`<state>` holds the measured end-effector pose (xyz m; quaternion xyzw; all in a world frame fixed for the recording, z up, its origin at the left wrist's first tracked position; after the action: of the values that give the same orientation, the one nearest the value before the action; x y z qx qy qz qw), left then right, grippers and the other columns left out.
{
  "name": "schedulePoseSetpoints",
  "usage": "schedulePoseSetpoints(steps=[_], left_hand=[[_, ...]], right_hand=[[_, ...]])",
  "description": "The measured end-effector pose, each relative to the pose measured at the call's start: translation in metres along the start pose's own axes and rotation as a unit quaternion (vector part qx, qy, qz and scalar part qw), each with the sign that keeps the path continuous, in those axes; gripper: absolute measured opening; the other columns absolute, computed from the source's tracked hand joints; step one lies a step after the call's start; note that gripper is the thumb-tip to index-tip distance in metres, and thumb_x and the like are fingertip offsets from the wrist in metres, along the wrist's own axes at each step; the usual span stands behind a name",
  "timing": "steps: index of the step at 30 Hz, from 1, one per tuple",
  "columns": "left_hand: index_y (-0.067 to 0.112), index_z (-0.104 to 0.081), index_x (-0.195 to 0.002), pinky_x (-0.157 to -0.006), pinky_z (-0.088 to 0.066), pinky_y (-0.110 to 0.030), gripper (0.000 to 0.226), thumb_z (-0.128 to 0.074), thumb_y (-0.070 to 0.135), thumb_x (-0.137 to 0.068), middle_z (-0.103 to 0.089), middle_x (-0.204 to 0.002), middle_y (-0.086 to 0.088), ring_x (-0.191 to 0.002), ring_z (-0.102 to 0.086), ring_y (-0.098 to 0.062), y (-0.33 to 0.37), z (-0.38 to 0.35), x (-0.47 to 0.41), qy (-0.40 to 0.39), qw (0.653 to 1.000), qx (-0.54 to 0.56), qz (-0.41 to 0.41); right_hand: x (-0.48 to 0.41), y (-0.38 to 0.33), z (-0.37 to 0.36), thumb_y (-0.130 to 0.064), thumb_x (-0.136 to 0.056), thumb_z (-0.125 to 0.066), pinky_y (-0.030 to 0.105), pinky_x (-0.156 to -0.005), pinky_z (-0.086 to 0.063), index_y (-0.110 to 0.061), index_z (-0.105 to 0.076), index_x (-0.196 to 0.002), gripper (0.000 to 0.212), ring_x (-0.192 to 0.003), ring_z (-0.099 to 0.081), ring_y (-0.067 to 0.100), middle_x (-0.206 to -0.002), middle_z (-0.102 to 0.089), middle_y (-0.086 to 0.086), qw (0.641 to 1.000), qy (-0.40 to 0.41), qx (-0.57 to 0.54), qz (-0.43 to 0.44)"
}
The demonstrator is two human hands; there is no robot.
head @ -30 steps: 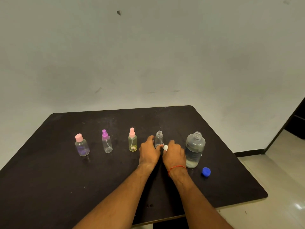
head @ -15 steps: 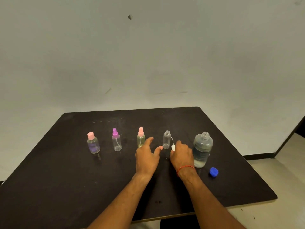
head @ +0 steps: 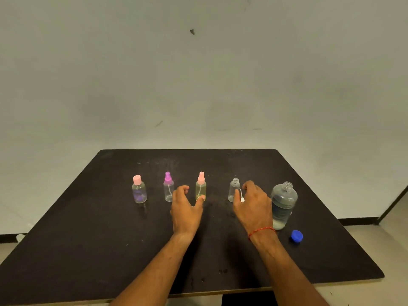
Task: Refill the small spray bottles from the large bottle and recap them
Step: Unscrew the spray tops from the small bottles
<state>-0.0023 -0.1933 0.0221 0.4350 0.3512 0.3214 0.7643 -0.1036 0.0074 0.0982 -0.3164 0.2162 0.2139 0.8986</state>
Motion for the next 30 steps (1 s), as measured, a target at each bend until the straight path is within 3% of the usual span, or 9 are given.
schedulePoseSetpoints(steps=[3,7,11,14,18,21,24,27,30], left_hand=[[0.013,-0.051,-0.143,-0.102,-0.043,-0.03,0.067,-0.081,0.034,-0.087,-0.055,-0.143,-0.002,-0.13,-0.055,-0.02,-0.001,-0.014,-0.01,-0.043,0.999,-0.007,0.019],[0.016,-0.049,-0.147,-0.105,-0.047,-0.035,0.073,-0.082,0.033,-0.085,-0.057,-0.144,-0.002,-0.131,-0.056,-0.022,-0.004,-0.028,-0.018,-0.082,0.996,0.008,0.041],[0.024,-0.061,-0.128,-0.096,-0.055,-0.035,0.046,-0.081,0.03,-0.087,-0.067,-0.123,0.006,-0.106,-0.063,-0.014,-0.01,-0.037,-0.027,-0.109,0.992,0.03,0.057],[0.029,-0.064,-0.106,-0.086,-0.061,-0.042,0.025,-0.08,0.032,-0.087,-0.071,-0.11,0.006,-0.096,-0.068,-0.014,-0.011,-0.038,-0.032,-0.115,0.991,0.037,0.054],[0.029,-0.065,-0.097,-0.078,-0.063,-0.039,0.014,-0.077,0.033,-0.09,-0.071,-0.093,0.008,-0.087,-0.071,-0.013,-0.001,-0.034,-0.027,-0.125,0.989,0.074,0.005],[0.03,-0.066,-0.101,-0.076,-0.059,-0.023,0.016,-0.076,0.037,-0.09,-0.072,-0.094,0.013,-0.089,-0.069,0.0,0.007,-0.027,-0.019,-0.125,0.988,0.074,-0.044],[0.033,-0.066,-0.109,-0.073,-0.051,-0.008,0.017,-0.074,0.034,-0.093,-0.072,-0.095,0.019,-0.092,-0.065,0.013,0.018,-0.017,-0.009,-0.121,0.987,0.069,-0.075],[0.033,-0.064,-0.107,-0.072,-0.052,-0.009,0.017,-0.074,0.028,-0.094,-0.07,-0.091,0.018,-0.09,-0.065,0.011,0.02,-0.01,-0.005,-0.119,0.987,0.057,-0.088],[0.021,-0.068,-0.11,-0.075,-0.058,-0.02,0.02,-0.075,0.025,-0.092,-0.071,-0.09,0.012,-0.085,-0.068,0.001,0.018,-0.006,-0.006,-0.119,0.987,0.038,-0.102]], right_hand=[[0.001,-0.021,0.005,-0.026,-0.089,-0.064,0.028,-0.059,-0.045,-0.014,-0.058,-0.091,0.014,-0.066,-0.058,0.017,-0.079,-0.063,0.002,0.999,0.017,-0.032,0.032],[0.001,-0.042,-0.003,-0.028,-0.089,-0.066,0.026,-0.066,-0.053,-0.017,-0.06,-0.097,0.015,-0.069,-0.058,0.011,-0.083,-0.063,-0.001,0.996,-0.021,-0.048,0.07],[0.0,-0.052,-0.02,-0.032,-0.09,-0.065,0.016,-0.069,-0.046,-0.018,-0.061,-0.105,0.021,-0.072,-0.054,0.006,-0.083,-0.057,-0.007,0.992,-0.075,-0.063,0.076],[-0.003,-0.056,-0.029,-0.033,-0.089,-0.066,0.019,-0.071,-0.05,-0.018,-0.062,-0.109,0.025,-0.074,-0.056,0.007,-0.085,-0.06,-0.007,0.99,-0.094,-0.073,0.069],[-0.013,-0.059,-0.033,-0.042,-0.09,-0.063,0.022,-0.071,-0.049,-0.019,-0.06,-0.111,0.031,-0.072,-0.055,0.006,-0.081,-0.062,-0.006,0.99,-0.093,-0.093,0.043],[-0.024,-0.063,-0.039,-0.057,-0.089,-0.055,0.027,-0.067,-0.052,-0.024,-0.058,-0.108,0.038,-0.066,-0.059,0.006,-0.07,-0.061,-0.009,0.991,-0.098,-0.091,0.032],[-0.031,-0.07,-0.051,-0.053,-0.085,-0.065,0.017,-0.053,-0.037,-0.025,-0.059,-0.089,0.028,-0.064,-0.056,0.006,-0.072,-0.061,-0.009,0.985,-0.149,-0.073,0.042],[-0.033,-0.08,-0.059,-0.041,-0.087,-0.069,0.018,-0.057,-0.038,-0.021,-0.061,-0.082,0.022,-0.071,-0.058,0.011,-0.079,-0.063,-0.004,0.976,-0.194,-0.071,0.062],[-0.033,-0.089,-0.063,-0.032,-0.09,-0.065,0.021,-0.058,-0.04,-0.018,-0.059,-0.079,0.018,-0.071,-0.058,0.015,-0.078,-0.063,-0.001,0.969,-0.22,-0.061,0.09]])
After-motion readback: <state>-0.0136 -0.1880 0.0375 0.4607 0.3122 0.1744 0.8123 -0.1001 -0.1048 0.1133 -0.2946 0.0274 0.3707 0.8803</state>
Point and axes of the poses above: each hand's wrist, its own x-axis away from the middle knuckle, its own z-axis out of the back of the hand, y = z × x, the point moved 9 cm from there along -x, towards the middle knuckle
